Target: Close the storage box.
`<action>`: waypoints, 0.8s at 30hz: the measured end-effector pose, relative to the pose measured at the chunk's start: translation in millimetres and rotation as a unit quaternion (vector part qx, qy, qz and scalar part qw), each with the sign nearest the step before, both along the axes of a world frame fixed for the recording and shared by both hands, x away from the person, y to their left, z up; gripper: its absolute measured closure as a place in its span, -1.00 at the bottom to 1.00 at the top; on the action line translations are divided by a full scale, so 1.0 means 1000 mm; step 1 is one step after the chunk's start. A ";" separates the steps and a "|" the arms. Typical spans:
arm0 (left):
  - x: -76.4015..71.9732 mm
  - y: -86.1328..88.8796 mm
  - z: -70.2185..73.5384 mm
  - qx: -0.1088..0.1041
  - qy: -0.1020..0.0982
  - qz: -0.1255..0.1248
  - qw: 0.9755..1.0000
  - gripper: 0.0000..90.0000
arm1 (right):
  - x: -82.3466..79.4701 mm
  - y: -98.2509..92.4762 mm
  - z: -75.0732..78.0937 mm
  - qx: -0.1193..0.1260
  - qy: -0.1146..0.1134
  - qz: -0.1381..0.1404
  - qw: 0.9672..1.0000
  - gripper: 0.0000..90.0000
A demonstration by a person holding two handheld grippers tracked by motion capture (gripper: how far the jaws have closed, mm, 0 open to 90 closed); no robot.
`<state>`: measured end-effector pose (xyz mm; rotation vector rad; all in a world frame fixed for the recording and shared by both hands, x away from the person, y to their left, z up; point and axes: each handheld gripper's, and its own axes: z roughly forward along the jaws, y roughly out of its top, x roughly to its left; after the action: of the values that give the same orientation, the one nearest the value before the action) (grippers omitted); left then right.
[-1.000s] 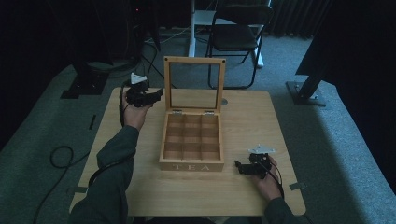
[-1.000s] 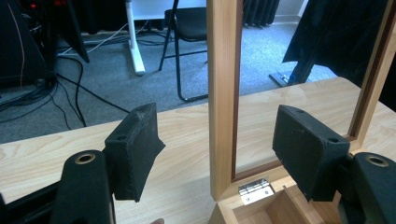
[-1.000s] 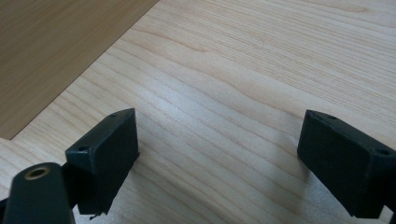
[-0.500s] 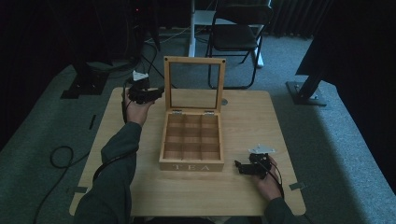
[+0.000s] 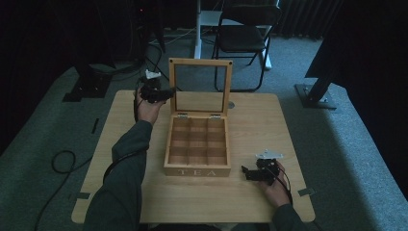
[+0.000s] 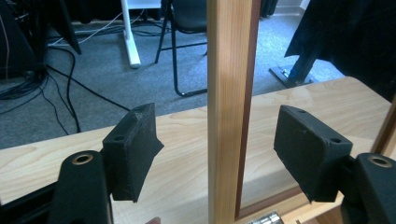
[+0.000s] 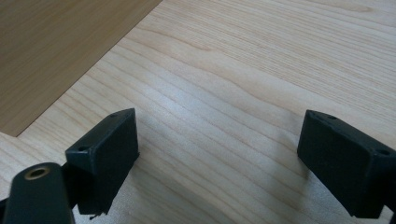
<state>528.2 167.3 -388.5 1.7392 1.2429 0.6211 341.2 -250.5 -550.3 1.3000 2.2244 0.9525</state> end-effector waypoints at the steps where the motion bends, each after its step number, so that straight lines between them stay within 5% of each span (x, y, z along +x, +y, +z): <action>1: 0.001 0.000 0.000 -0.007 -0.001 0.002 1.000 -0.34 | 0.000 0.000 0.000 0.000 0.000 0.000 1.000 -0.73; 24: 0.026 -0.015 0.006 -0.029 0.014 -0.026 0.999 -0.30 | -0.001 0.001 0.000 0.000 0.000 0.003 1.000 -0.73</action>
<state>554.7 152.0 -382.7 1.7316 1.2183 0.5278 339.7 -249.9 -550.3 1.2927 2.2293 0.9553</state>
